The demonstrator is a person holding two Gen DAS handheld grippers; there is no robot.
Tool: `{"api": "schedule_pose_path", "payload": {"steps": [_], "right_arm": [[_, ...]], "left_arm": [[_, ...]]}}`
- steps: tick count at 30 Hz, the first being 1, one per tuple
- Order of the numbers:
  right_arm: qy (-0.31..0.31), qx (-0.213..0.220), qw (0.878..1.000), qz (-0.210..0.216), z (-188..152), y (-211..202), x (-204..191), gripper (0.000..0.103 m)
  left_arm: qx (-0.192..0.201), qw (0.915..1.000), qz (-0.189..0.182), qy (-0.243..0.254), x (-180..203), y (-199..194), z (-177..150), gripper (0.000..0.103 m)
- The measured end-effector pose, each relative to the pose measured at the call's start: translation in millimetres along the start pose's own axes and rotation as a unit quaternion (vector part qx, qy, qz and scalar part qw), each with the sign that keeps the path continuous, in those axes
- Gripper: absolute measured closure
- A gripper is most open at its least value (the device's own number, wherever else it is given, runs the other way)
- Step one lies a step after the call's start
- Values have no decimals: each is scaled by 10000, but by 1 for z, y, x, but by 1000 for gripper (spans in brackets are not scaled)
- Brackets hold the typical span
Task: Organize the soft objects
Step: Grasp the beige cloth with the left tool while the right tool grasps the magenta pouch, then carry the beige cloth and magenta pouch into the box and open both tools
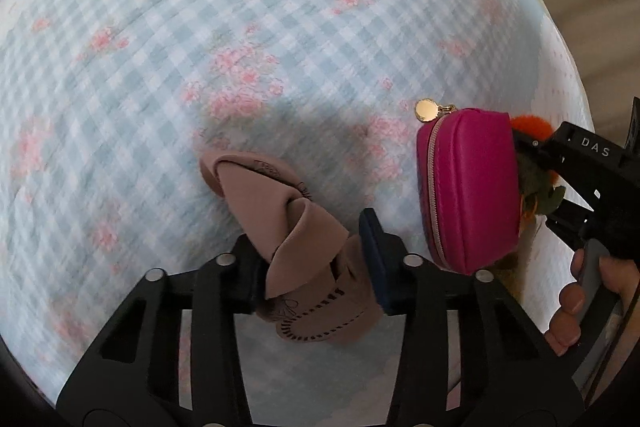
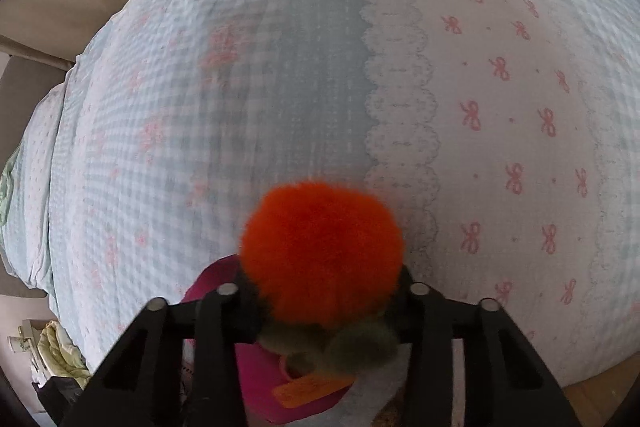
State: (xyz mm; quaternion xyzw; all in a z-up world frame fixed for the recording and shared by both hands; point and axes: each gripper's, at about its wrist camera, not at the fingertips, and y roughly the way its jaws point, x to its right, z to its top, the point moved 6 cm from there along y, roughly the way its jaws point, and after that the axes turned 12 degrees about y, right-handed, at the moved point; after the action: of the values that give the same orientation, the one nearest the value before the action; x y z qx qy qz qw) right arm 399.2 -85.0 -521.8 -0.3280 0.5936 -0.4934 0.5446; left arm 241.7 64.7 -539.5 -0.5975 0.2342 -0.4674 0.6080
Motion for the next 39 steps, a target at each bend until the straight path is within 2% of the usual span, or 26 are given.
{"api": "schedule_pose_path", "payload": {"steps": [4, 9, 19, 30, 39], "right_arm": [[6, 68, 10000, 19, -1, -4, 2, 69], [20, 250, 9997, 78, -1, -19, 0, 69], [-66, 678, 9973, 268, -5, -75, -19, 69], [-117, 1344, 9898, 454, -42, -194, -32, 69], [55, 1852, 9817, 437, -102, -309, -16, 69]], "left_arm": [[21, 9999, -60, 118, -2, -2, -2, 75], [101, 9995, -257, 168, -23, -23, -1, 82], [489, 9967, -501, 411, -9, -70, 19, 84], [1137, 9854, -769, 1011, 15, -176, 33, 84], [1408, 9673, -1074, 1815, 60, -271, 23, 84]]}}
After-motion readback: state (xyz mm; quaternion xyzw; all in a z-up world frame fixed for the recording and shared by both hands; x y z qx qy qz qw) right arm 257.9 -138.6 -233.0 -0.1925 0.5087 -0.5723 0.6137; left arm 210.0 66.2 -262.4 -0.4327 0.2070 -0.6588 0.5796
